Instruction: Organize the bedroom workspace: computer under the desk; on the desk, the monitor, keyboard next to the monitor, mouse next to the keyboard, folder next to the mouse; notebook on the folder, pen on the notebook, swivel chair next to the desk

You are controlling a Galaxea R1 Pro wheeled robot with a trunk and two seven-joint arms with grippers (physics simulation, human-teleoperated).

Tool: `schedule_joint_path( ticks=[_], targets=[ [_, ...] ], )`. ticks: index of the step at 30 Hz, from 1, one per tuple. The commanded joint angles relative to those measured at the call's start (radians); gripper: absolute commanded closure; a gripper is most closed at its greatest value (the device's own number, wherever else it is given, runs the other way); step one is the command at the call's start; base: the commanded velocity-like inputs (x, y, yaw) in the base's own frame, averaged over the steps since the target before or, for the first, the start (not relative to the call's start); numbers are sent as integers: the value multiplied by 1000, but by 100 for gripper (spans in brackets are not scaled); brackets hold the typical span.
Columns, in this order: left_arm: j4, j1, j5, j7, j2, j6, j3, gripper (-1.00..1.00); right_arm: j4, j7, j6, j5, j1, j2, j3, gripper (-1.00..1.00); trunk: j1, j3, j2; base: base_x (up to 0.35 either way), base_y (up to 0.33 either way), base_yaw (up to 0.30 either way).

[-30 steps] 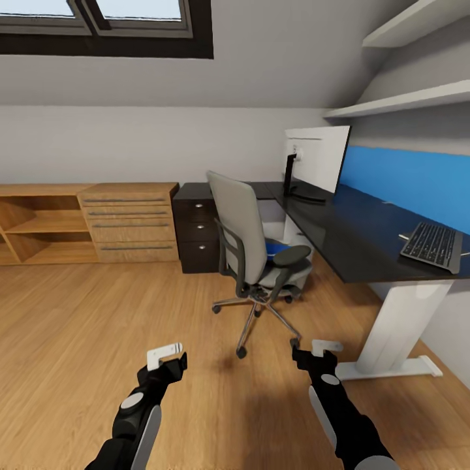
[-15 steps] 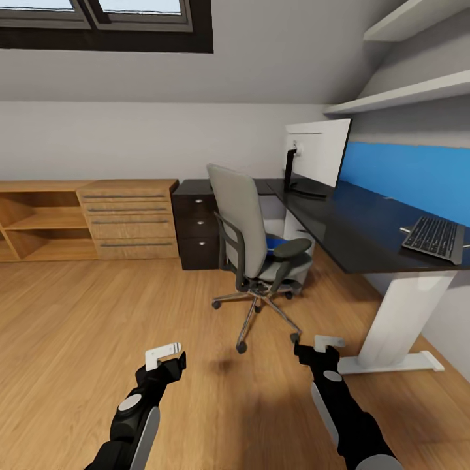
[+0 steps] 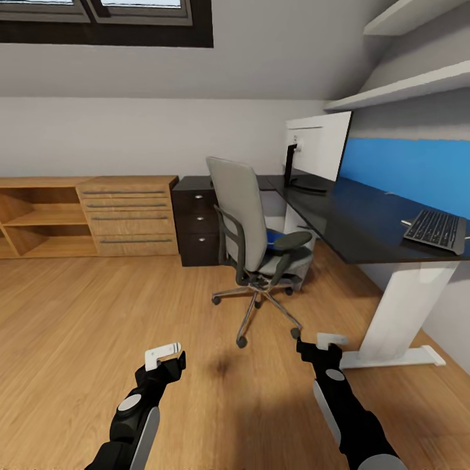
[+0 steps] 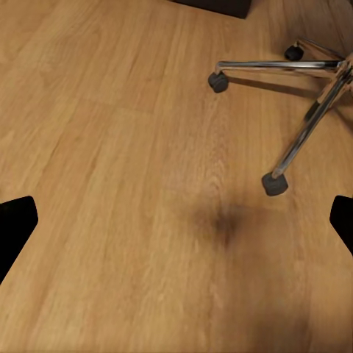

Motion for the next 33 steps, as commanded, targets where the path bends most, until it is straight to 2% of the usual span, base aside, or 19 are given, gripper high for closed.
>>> schedule_joint_path(
  ticks=[1,9,21,29,31,33],
  targets=[
    [-1,-1,11,9,0,3,-2,-100,-2,-2,5,-1,0,1,-1,-100,4,-4,-8,0,0,0],
    [1,0,10,9,0,3,-2,-100,-2,-4,-18,-4,0,10,2,-100,11,-34,-16,0,0,0],
    [0,0,10,9,0,3,-2,-100,-2,-4,-23,-1,3,8,1,-100,16,-81,-19,0,0,0],
    [1,1,10,8,3,5,-2,-100,-4,-3,-24,-1,3,7,1,-100,16,-81,-19,0,0,0],
    [-3,2,12,8,25,5,-2,-100,-4,-1,-27,0,3,6,1,-100,16,-81,-19,0,0,0],
    [-13,10,13,8,33,5,-2,-100,-1,2,-29,2,3,5,3,-100,16,-81,-19,0,0,0]
  ],
)
